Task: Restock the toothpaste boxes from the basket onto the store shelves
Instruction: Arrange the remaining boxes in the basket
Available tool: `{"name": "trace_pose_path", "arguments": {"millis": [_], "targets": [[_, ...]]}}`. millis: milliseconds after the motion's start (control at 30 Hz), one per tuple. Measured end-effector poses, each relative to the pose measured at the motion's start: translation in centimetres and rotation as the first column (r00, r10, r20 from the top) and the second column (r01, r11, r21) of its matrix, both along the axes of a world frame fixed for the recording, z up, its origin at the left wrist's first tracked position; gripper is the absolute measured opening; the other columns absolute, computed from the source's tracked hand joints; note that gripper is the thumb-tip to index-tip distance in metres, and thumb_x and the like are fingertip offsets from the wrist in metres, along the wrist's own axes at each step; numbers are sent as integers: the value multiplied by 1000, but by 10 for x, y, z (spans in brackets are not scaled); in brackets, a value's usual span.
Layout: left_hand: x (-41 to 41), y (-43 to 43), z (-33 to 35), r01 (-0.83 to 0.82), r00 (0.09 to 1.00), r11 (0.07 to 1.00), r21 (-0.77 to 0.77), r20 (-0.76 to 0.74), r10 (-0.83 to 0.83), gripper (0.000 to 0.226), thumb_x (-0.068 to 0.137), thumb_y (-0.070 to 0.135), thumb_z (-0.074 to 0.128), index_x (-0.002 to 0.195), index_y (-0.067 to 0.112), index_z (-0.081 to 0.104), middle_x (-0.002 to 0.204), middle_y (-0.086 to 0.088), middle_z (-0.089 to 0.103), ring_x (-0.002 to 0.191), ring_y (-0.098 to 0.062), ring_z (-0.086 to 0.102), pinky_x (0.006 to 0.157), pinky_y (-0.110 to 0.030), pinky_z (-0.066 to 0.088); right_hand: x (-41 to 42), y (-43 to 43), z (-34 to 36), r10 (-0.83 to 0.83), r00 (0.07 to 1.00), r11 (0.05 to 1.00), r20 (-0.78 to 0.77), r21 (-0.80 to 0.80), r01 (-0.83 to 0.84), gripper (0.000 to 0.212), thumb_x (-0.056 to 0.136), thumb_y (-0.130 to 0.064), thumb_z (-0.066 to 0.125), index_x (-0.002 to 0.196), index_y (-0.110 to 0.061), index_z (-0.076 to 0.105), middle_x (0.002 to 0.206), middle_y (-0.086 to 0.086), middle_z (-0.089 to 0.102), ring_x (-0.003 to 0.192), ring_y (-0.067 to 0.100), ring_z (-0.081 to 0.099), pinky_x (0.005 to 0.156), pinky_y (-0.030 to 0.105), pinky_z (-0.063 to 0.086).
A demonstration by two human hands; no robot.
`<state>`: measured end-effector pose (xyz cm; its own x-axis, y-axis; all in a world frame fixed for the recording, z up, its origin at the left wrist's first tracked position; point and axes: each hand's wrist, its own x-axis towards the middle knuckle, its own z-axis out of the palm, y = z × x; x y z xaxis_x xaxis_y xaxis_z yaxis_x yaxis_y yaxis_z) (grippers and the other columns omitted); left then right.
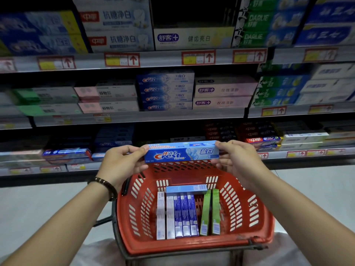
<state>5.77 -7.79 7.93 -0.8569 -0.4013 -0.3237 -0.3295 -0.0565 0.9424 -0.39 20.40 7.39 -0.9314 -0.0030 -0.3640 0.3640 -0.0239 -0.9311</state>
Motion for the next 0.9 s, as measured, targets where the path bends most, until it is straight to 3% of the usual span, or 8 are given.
{"name": "trace_pose_path", "arguments": {"millis": [167,300,400,533,633,733,900], "targets": [[3,-11,0,-11,1000,998,-61,7,11,25,96,27,73,98,2,72,90,-11,80,84,-20,79,70,-29,66,3,-18,-2,-5,999,999,-39,45,7,22,101,-23,72,93,-6,61,92,20,80,81,35,81,81,49,62],[9,-24,-1,-21,999,994,-104,37,25,22,98,29,71,102,8,73,95,-13,79,91,-25,78,83,-40,64,6,-36,-6,0,999,995,-36,98,4,23,101,-21,72,84,-9,63,98,14,79,78,34,81,75,47,61],[12,-36,2,-56,997,984,-169,44,65,14,100,26,69,101,13,73,102,-20,75,89,-25,72,86,-48,63,6,-51,-8,6,1000,989,-22,146,-2,20,99,-23,75,89,-6,71,98,11,79,80,30,81,71,42,58],[12,-52,4,-58,996,973,-223,46,70,7,101,24,67,102,19,71,101,-9,74,91,-23,71,82,-44,63,-1,-72,-12,-1,1000,992,4,123,1,15,98,-20,76,93,-5,74,98,13,79,85,32,81,74,43,56],[5,-66,6,-59,996,979,-197,57,72,6,101,21,66,105,16,69,96,-10,72,84,-21,67,83,-42,61,-9,-91,-16,2,1000,993,9,115,-3,12,98,-18,75,94,-6,74,102,10,78,84,29,81,73,41,59],[-9,-89,4,-107,990,982,-157,72,119,9,101,19,66,107,14,70,102,-10,72,92,-26,70,79,-40,61,-20,-114,-19,10,1000,991,3,134,-10,10,98,-16,75,93,-7,75,100,11,79,85,29,81,68,37,59],[-40,-133,-6,-216,974,951,-222,20,226,6,97,17,67,98,22,71,102,-9,75,89,-25,73,75,-42,63,-41,-165,-21,3,1000,994,-14,113,-1,7,96,-8,72,89,-6,74,98,21,78,94,36,79,86,48,66]]}}
